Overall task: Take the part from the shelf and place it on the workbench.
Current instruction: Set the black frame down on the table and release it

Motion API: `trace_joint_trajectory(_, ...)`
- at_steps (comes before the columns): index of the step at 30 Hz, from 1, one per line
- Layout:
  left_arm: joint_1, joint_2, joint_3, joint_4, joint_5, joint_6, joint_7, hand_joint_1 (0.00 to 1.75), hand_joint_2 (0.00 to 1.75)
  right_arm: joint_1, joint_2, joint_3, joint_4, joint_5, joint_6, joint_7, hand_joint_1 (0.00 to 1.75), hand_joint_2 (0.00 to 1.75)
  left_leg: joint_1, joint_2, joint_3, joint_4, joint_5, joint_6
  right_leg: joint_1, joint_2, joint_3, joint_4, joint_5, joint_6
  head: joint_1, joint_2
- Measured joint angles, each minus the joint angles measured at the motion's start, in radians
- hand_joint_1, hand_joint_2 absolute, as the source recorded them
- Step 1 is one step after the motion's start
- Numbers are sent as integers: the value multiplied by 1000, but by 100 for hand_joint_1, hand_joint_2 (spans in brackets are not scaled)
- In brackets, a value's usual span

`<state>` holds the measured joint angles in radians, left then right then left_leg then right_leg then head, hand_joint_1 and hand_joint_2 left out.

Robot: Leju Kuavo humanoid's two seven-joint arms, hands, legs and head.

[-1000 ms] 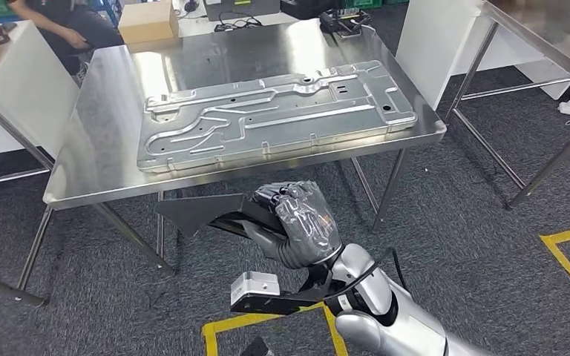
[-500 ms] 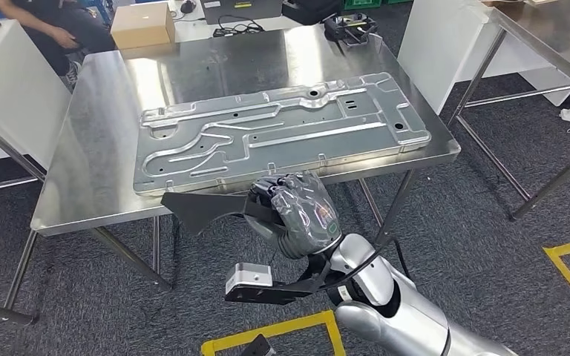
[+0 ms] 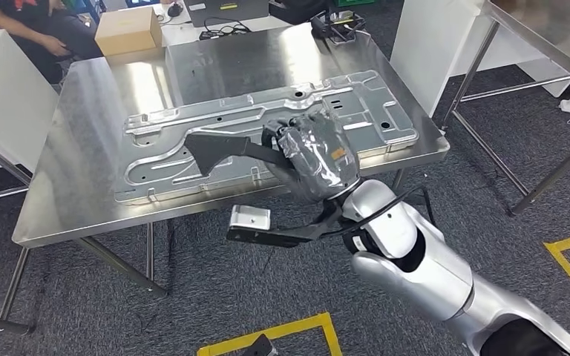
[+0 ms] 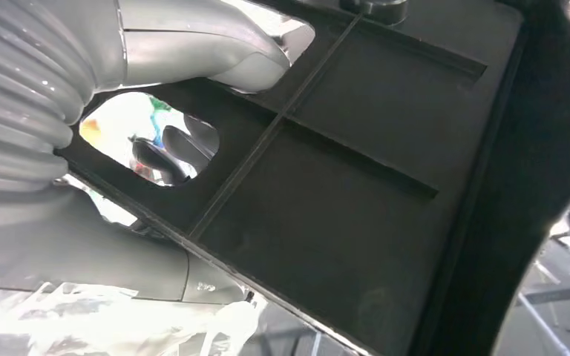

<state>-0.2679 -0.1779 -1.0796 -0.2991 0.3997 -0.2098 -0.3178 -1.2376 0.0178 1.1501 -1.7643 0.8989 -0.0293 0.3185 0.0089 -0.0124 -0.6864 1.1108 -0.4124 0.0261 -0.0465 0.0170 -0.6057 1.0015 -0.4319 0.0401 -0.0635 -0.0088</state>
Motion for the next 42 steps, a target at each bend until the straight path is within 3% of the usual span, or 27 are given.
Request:
trace_joint_trajectory(2,0,1,0,0,2,-2,0,0,175,-43,-9,-5,1,-7,19,16,175,175,-8,0,49,-108,40,13,2,2,2,-1,-4,7,0,0)
trace_joint_trajectory(4,3,1,0,0,3,-5,0,0,175,-76,-25,-10,2,-14,34,27,175,175,-15,-1,61,-131,38,20,1,2,2,-4,-4,17,0,0)
trace_joint_trajectory(7,7,0,0,0,5,-7,0,0,175,-106,-51,-16,1,-20,46,41,175,175,-11,-2,75,-153,42,30,0,-4,-3,14,-21,31,0,0)
trace_joint_trajectory(8,8,0,0,0,6,-7,0,0,175,-113,-60,-18,1,-21,48,45,175,175,-10,-1,82,-160,43,34,2,-7,-21,54,-43,32,1,0)
trace_joint_trajectory(10,9,0,0,0,7,-9,0,0,175,-123,-79,-19,1,-21,52,49,175,175,-13,1,87,-161,41,42,6,-9,-88,184,-97,32,1,0)
trace_joint_trajectory(11,9,0,0,0,6,-10,0,0,175,-125,-89,-19,1,-20,55,50,175,175,-14,1,89,-160,40,44,7,-9,-122,242,-113,33,1,0)
trace_joint_trajectory(12,10,0,0,0,6,-11,0,0,175,-126,-98,-19,1,-17,56,51,175,175,-16,1,90,-160,38,45,8,-10,-142,268,-110,34,1,0)
trace_joint_trajectory(13,11,0,0,0,4,-12,0,0,175,-129,-105,-19,1,-11,57,50,175,175,-17,1,92,-159,35,45,7,-10,-142,254,-87,34,1,0)
trace_joint_trajectory(15,11,0,0,0,0,-16,0,0,175,-139,-115,-17,2,8,57,43,175,175,-17,0,95,-151,26,40,7,-12,-94,131,-13,32,1,0)
trace_joint_trajectory(17,11,0,0,0,-2,-20,0,0,175,-151,-123,-13,4,26,59,32,175,175,-22,0,91,-138,15,30,9,-13,-49,25,29,26,1,0)
trace_joint_trajectory(20,12,1,0,0,-1,-24,1,0,175,-159,-133,-7,12,43,60,23,175,175,-23,0,84,-132,10,21,12,-11,-44,5,30,12,0,0)
trace_joint_trajectory(22,12,1,0,0,0,-24,3,0,175,-157,-137,-4,19,49,41,18,175,175,-20,2,71,-107,-10,14,10,-10,-44,3,30,4,0,0)
trace_joint_trajectory(24,11,1,0,0,1,-22,9,0,175,-139,-136,-4,26,52,-3,16,175,175,-16,3,22,-6,-61,5,9,-10,-43,2,29,-2,0,0)
trace_joint_trajectory(26,11,0,0,0,1,-19,16,0,175,-104,-134,-3,37,54,-48,16,175,175,-14,4,-52,131,-104,1,9,-10,-43,2,26,-5,0,0)
trace_joint_trajectory(27,11,0,0,0,0,-17,20,0,175,-86,-131,-2,44,55,-62,16,175,175,-14,4,-78,168,-105,1,10,-10,-42,2,25,-7,0,0)
trace_joint_trajectory(28,11,0,0,0,-1,-16,22,0,175,-70,-127,-1,53,57,-74,15,175,175,-14,4,-88,166,-86,3,11,-9,-41,2,23,-8,0,0)
trace_joint_trajectory(29,10,-1,0,0,-2,-16,23,0,175,-59,-120,0,62,60,-82,13,175,175,-15,4,-79,123,-49,7,12,-7,-39,2,21,-8,0,0)
trace_joint_trajectory(31,9,-1,0,0,-3,-16,23,0,175,-49,-103,0,82,68,-99,10,175,175,-21,4,-25,-19,35,25,15,-3,-35,1,16,-8,0,0)
trace_joint_trajectory(32,8,-1,0,0,-3,-16,23,0,175,-46,-95,0,92,70,-105,9,175,175,-24,3,0,-76,60,33,15,-2,-33,1,14,-7,0,0)
trace_joint_trajectory(35,6,-3,-1,0,-3,-17,25,0,175,-39,-77,0,124,73,-118,4,175,175,-34,1,25,-134,64,43,11,-3,-34,-6,14,3,1,0)
trace_joint_trajectory(38,4,-6,-1,0,-3,-19,26,0,175,-37,-59,-1,149,76,-135,-1,175,175,-24,-1,43,-164,65,48,14,-10,-46,21,-6,16,1,0)
trace_joint_trajectory(41,2,-8,-1,0,-3,-23,26,0,175,-42,-47,-1,170,84,-145,-3,175,175,-20,-4,54,-170,65,52,17,-12,-129,192,-82,22,1,0)
trace_joint_trajectory(42,2,-8,-1,0,-3,-24,26,0,175,-46,-43,-1,180,89,-145,-3,175,175,-20,-5,55,-169,64,53,16,-12,-155,238,-93,24,1,0)
